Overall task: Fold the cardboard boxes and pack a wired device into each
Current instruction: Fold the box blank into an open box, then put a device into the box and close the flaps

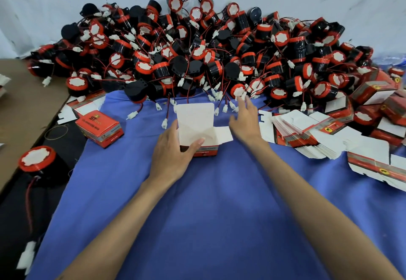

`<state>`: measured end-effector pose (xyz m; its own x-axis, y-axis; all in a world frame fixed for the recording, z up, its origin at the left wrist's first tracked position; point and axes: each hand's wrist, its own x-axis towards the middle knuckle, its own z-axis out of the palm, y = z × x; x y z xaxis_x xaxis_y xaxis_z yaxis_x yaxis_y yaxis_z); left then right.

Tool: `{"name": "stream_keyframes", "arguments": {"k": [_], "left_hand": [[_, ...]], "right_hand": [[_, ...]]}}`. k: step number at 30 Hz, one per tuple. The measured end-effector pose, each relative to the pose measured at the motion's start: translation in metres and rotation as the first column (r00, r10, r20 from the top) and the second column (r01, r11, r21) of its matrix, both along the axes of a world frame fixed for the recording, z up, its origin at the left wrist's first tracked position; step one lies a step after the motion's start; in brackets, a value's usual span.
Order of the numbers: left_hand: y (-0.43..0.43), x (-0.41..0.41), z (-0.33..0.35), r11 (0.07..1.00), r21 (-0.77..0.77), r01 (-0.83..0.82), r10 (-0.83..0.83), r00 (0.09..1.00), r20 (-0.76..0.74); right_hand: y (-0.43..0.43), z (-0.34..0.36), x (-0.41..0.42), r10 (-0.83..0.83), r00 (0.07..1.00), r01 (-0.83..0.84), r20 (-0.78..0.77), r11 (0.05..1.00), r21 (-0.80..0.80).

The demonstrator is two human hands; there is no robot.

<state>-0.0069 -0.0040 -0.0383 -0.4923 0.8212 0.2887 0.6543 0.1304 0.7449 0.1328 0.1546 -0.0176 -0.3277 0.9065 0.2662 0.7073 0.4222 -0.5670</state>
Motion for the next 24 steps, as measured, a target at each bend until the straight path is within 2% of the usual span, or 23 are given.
{"name": "stream_keyframes", "arguments": {"k": [2, 3, 6, 10, 13, 16, 18, 20, 24], "left_hand": [[-0.002, 0.002, 0.001, 1.000, 0.023, -0.009, 0.010, 1.000, -0.025], [-0.004, 0.003, 0.001, 0.999, 0.038, -0.015, 0.017, 0.999, -0.044], [-0.007, 0.005, 0.003, 0.997, 0.073, -0.023, 0.032, 0.993, -0.117], [-0.010, 0.007, 0.008, 0.983, 0.164, -0.085, 0.123, 0.964, -0.236], [-0.013, 0.011, 0.011, 0.962, 0.250, -0.108, 0.191, 0.921, -0.338], [-0.016, 0.014, 0.009, 0.926, 0.369, -0.073, 0.235, 0.879, -0.414], [-0.016, 0.017, 0.008, 0.901, 0.434, -0.015, 0.224, 0.872, -0.436], [-0.015, 0.019, 0.007, 0.896, 0.438, 0.077, 0.146, 0.879, -0.453], [-0.017, 0.022, 0.008, 0.919, 0.326, 0.221, -0.110, 0.939, -0.326]], "right_hand": [[0.019, -0.007, -0.002, -0.053, 0.970, 0.060, 0.239, 0.998, -0.019], [0.023, -0.011, -0.002, -0.073, 0.959, 0.075, 0.275, 0.997, 0.001], [0.024, -0.015, -0.002, -0.105, 0.992, 0.104, 0.067, 0.994, 0.023], [0.003, -0.009, 0.000, 0.051, 0.963, -0.042, -0.263, 0.998, 0.043], [-0.022, 0.019, -0.005, 0.119, 0.833, -0.074, -0.540, 0.992, 0.105], [-0.042, 0.063, -0.009, 0.189, 0.659, -0.054, -0.728, 0.977, 0.205], [-0.058, 0.089, -0.012, 0.255, 0.590, 0.007, -0.766, 0.947, 0.320], [-0.075, 0.104, -0.013, 0.307, 0.607, 0.046, -0.733, 0.907, 0.418], [-0.095, 0.108, -0.015, 0.395, 0.598, -0.100, -0.697, 0.900, 0.424]]}}
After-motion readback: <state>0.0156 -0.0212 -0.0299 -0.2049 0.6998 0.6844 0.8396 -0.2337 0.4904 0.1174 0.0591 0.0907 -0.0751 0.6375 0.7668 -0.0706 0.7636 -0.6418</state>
